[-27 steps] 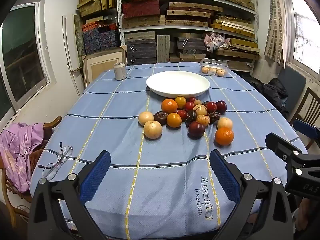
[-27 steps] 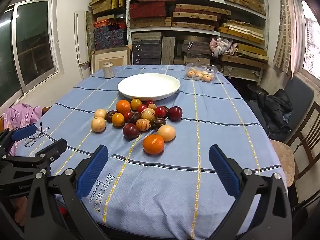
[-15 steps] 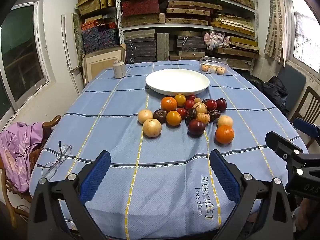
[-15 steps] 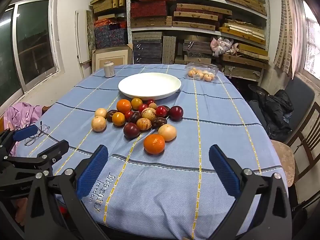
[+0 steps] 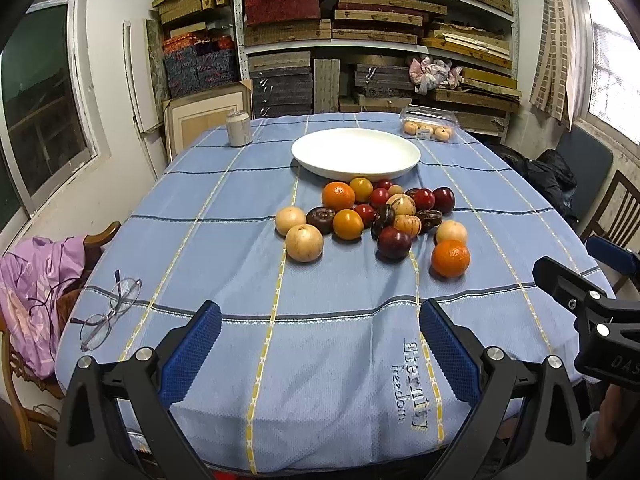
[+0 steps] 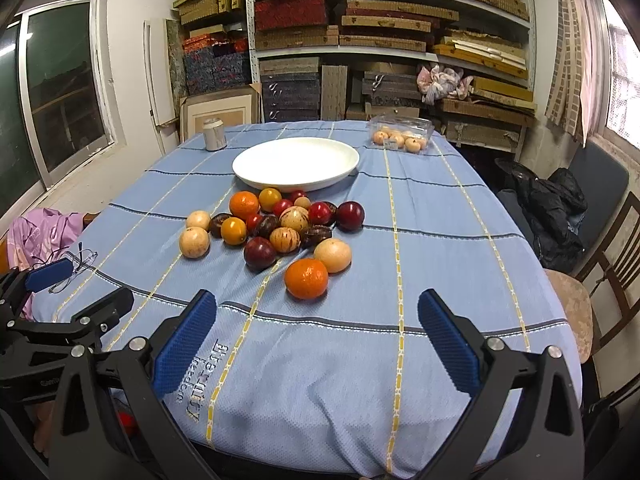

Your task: Organize fruits

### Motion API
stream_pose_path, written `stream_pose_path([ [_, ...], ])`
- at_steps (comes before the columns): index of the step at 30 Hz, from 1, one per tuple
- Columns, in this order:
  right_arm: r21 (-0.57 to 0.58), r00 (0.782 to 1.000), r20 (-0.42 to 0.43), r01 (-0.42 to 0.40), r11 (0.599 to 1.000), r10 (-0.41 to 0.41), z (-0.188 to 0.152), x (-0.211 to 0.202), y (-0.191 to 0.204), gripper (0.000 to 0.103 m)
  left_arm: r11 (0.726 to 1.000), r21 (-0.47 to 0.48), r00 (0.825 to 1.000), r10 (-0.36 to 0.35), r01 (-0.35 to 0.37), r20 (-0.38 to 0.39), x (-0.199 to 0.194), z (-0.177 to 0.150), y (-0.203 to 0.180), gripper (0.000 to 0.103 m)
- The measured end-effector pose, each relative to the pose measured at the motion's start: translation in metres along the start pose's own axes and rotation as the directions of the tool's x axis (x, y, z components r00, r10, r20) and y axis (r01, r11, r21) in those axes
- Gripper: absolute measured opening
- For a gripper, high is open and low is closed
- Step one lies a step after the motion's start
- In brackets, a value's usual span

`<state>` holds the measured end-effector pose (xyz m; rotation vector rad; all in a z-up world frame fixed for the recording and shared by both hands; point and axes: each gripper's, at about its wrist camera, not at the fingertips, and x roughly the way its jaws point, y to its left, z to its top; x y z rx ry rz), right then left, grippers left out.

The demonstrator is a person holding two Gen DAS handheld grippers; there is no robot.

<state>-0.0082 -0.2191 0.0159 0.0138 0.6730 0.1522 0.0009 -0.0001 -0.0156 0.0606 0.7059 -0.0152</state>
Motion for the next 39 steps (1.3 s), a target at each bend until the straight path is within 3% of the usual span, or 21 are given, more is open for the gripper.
stream_pose_path([
  [18,0.063,0.998,-0.044,-0.030,0.998,0.033,-0.020,-0.014,-0.003,0.099,1.000,0.003,1.000,-0.002,0.002,-0.005,-0.025,-0.024,-0.003,0.100],
  [39,0.011,0.999,-0.012,-0.031,0.999,0.031,-0.020,-0.036,0.014,0.099,1.000,-0.008,1.000,0.006,-0.006,0.002,-0.036,-0.029,0.001,0.100],
])
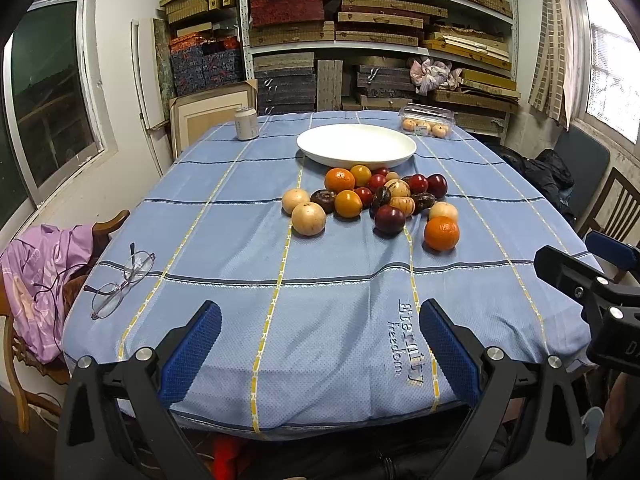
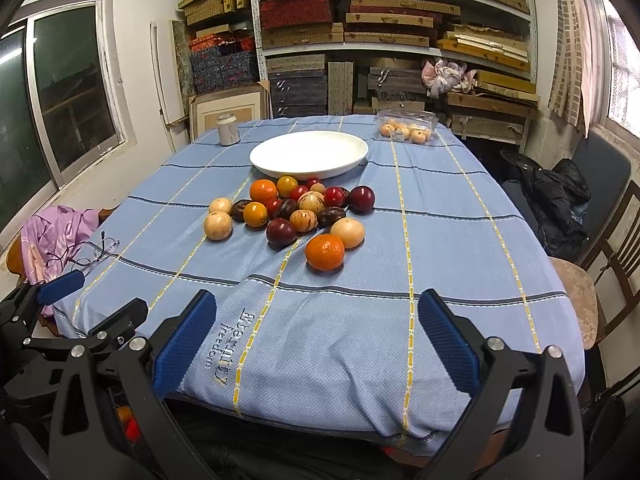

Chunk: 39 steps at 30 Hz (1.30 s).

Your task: Organize fruits

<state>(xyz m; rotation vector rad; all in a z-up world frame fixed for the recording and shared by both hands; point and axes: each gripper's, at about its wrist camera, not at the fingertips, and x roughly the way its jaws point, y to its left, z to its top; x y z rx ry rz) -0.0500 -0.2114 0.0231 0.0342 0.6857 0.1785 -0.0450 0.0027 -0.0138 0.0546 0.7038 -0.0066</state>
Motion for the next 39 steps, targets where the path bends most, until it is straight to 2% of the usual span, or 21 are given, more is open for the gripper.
stream_pose_path([
  [39,0.000,1.000,0.003,-0.005,1.000,0.005,0.0009,-0.0055,0.0027,0.099,1.000,0.001,1.000,-0.001,0.001,-0.012,0.0054,-0.0052,-0.0016,0.100],
])
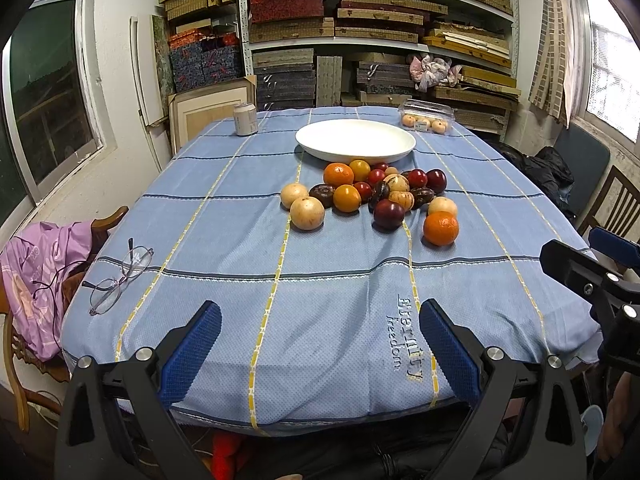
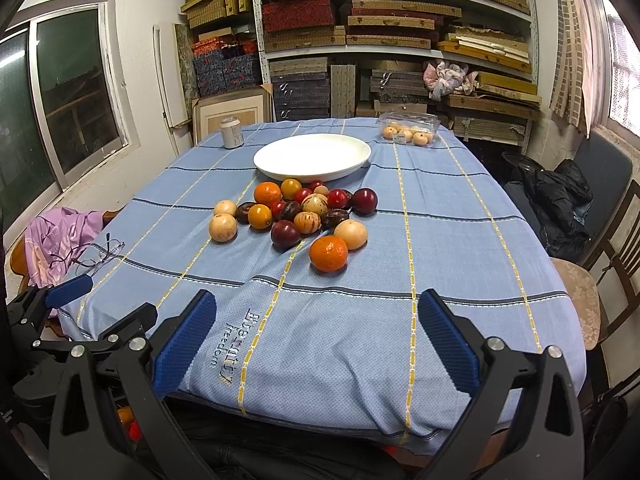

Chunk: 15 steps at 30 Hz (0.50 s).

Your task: Organize fruits

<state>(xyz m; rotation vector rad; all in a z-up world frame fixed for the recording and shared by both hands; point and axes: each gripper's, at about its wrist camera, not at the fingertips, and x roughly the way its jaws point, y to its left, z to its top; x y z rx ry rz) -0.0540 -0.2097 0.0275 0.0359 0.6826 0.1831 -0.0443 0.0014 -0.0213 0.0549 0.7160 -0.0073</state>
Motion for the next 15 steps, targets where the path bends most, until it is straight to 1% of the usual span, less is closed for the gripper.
stream_pose_path([
  [15,0.002,1.000,0.000,-0.002,1.000,0.002,-0.0006,-0.0002,-0.0008,0.099,1.000,0.000,1.000,0.000,0.000,-0.001,0.0003,-0.0010,-0.0006,0.100],
])
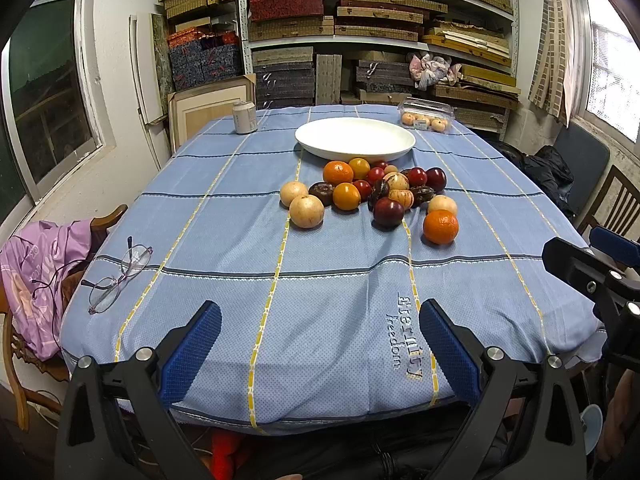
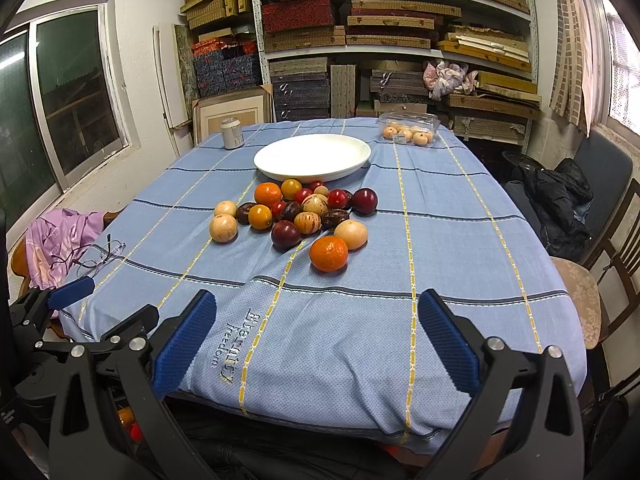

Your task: Organize fruits

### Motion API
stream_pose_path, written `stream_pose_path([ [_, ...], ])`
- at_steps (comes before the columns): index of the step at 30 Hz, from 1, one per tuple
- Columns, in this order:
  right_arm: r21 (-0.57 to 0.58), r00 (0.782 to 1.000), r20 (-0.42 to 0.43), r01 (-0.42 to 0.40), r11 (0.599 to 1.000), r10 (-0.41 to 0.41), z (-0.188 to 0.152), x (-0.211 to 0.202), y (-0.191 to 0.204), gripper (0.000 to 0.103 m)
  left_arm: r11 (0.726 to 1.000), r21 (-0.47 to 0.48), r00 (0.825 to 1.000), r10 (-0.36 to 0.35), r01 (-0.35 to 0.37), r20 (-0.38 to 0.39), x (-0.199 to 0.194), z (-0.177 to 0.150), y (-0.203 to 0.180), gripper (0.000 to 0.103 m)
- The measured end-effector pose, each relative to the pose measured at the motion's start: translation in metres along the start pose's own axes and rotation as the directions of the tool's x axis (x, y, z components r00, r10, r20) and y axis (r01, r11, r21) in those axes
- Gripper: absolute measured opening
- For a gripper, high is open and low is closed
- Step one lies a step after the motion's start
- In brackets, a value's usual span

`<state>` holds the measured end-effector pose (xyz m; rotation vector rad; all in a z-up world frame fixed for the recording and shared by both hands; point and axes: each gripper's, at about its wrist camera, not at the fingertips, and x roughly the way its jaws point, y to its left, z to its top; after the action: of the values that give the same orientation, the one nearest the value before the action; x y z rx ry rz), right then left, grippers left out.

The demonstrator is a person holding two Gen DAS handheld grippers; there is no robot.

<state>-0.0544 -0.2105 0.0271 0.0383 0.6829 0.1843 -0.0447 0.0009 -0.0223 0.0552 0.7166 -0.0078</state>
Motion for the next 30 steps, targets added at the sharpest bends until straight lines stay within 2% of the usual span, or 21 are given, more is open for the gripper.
stream_pose_path([
  [7,0.000,1.000,0.002,0.001,1.000,-0.001,0.000,0.000,-0.001,0.099,1.000,0.007,1.000,-0.002,0.002,-0.006,0.002,-0.003,-0.002,0.100],
  [10,-0.002,0.999,0.031,-0.011,1.000,0.011,0.000,-0.004,0.002,0.099,1.000,0.004,1.000,-0.003,0.003,-0.003,0.002,-0.004,-0.002,0.100],
  [14,-0.014,0.998,0.058,-0.038,0.999,0.039,0.002,-0.008,0.003,0.099,0.999,-0.036,1.000,-0.030,0.030,0.009,0.005,-0.006,0.003,0.100],
  [17,-0.016,0.998,0.028,-0.060,0.998,0.060,0.000,0.001,-0.001,0.099,0.997,-0.053,0.998,-0.057,0.058,0.012,0.008,-0.011,0.003,0.100],
  [21,0.021,0.991,-0.063,-0.121,0.992,0.122,-0.008,0.027,-0.007,0.099,0.997,-0.002,0.997,-0.077,0.077,0.011,0.014,-0.021,-0.006,0.100],
  [25,0.069,0.981,-0.115,-0.147,0.987,0.154,-0.017,0.049,-0.017,0.099,0.991,0.056,0.992,-0.121,0.122,-0.022,0.025,-0.028,-0.013,0.100],
  [28,0.126,0.979,-0.125,-0.146,0.981,0.162,-0.022,0.066,-0.030,0.099,0.981,0.098,0.984,-0.161,0.167,-0.071,0.037,-0.038,-0.022,0.100],
  [30,0.155,0.979,-0.085,-0.171,0.973,0.186,-0.024,0.072,-0.039,0.099,0.973,0.129,0.978,-0.180,0.193,-0.100,0.044,-0.046,-0.029,0.100],
])
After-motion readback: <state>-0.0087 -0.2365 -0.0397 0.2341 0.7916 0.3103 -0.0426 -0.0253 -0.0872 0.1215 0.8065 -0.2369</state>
